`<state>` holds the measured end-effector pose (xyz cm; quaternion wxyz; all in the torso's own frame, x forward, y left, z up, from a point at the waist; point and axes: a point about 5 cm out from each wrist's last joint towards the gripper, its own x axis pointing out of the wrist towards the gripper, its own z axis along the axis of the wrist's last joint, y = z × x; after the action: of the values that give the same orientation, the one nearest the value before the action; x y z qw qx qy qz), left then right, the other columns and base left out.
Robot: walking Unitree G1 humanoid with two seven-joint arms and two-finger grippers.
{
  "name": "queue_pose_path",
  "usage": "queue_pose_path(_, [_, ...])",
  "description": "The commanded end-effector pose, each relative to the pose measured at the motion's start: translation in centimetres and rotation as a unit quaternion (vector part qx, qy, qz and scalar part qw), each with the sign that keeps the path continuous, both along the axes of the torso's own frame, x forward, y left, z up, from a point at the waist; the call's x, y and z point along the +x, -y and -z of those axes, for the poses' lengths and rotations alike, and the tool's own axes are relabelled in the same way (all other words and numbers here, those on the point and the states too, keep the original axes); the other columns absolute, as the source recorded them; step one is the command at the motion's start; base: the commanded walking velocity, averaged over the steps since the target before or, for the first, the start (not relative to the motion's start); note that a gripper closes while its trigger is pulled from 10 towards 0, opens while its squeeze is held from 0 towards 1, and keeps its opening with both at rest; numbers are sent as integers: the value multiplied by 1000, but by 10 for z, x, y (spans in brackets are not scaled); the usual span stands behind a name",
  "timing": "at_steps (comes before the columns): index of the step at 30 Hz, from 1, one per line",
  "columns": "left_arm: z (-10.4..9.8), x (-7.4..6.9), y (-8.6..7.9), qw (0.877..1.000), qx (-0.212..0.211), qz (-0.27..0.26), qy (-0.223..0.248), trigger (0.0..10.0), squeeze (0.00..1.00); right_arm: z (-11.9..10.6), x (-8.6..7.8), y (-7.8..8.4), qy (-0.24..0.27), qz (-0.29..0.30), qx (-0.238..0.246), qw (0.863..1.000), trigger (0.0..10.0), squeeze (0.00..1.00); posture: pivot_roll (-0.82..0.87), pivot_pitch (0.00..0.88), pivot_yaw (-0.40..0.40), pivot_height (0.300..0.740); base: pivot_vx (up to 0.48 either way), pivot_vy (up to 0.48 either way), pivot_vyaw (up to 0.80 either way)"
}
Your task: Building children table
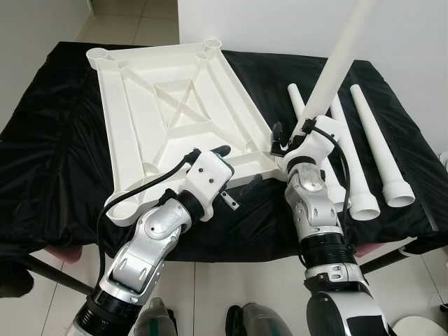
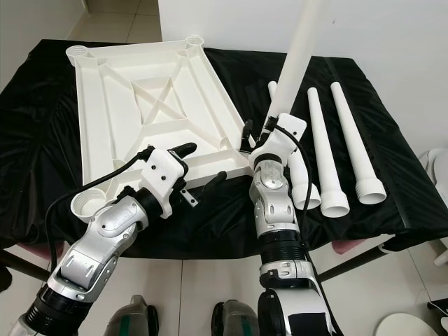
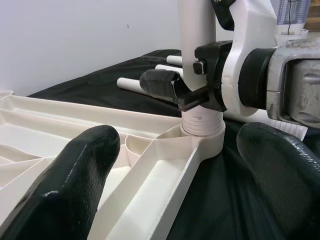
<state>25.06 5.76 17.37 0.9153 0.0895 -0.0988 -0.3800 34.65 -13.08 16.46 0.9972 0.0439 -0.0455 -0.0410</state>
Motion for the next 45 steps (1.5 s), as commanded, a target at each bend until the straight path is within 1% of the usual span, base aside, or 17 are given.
queue_pose_path(1, [2,-1,0,1000,3,-2,0,10000,0,-4,1,2,11,-22,8,1000,10000,1000,-49,2,-55,740,0,0,0])
queue_pose_path(2, [3,-1,0,1000,4,-1,-2,10000,0,-6,1,2,17,-51,9,999,10000,925,-53,10,-54,740,0,0,0])
queue_pose_path(3, [3,-1,0,1000,5,0,-4,10000,0,-7,0,0,17,-88,4,996,10000,0,-55,15,-55,740,0,0,0])
queue_pose_path(5, [3,-1,0,1000,5,0,-4,10000,0,-7,0,0,17,-88,4,996,10000,0,-55,15,-55,740,0,0,0])
queue_pose_path(7, [5,-1,-1,1000,11,1,-7,10000,0,-5,-1,1,14,-162,-3,987,10000,0,-58,24,-53,740,0,0,0])
queue_pose_path(8, [5,-1,-1,1000,11,1,-7,10000,0,-5,-1,1,14,-162,-3,987,10000,0,-58,24,-53,740,0,0,0])
queue_pose_path(10, [6,-1,-3,1000,15,2,-8,10000,0,-2,-2,10,6,-225,-30,974,10000,0,-61,30,-52,740,0,0,0])
queue_pose_path(12, [6,0,-3,1000,16,2,-8,10000,0,0,-2,15,2,-243,-45,969,10000,0,-62,30,-52,740,0,0,0])
queue_pose_path(13, [6,0,-3,1000,16,2,-8,10000,0,0,-2,15,2,-243,-45,969,10000,0,-62,30,-52,740,0,0,0])
queue_pose_path(15, [5,0,-3,1000,15,2,-8,10000,0,2,3,33,-12,-261,-83,962,10000,0,-63,32,-48,740,0,0,0])
queue_pose_path(20, [5,1,-3,1000,14,2,-7,10000,0,4,6,47,-25,-277,-103,955,10000,0,-63,33,-47,740,0,0,0])
queue_pose_path(22, [4,1,-2,1000,14,2,-7,10000,0,8,8,55,-43,-299,-114,947,10000,0,-60,33,-48,740,0,0,0])
queue_pose_path(23, [4,1,-3,1000,14,1,-7,10000,0,10,8,57,-49,-315,-117,941,10000,0,-58,34,-47,740,0,0,0])
queue_pose_path(32, [3,0,-4,1000,14,-1,-6,10000,0,12,9,59,-57,-340,-122,931,10000,0,-53,36,-47,740,0,0,0])
queue_pose_path(33, [4,0,-4,1000,14,-1,-7,10000,0,13,9,58,-60,-357,-120,924,4314,0,-52,36,-45,740,0,0,0])
queue_pose_path(34, [4,0,-4,1000,14,-1,-7,10000,0,15,8,58,-63,-371,-113,920,0,0,-52,35,-45,740,0,0,0])
queue_pose_path(45, [4,-1,-4,1000,15,-1,-7,10000,0,19,7,62,-62,-392,-104,912,0,0,-53,39,-44,740,0,0,0])
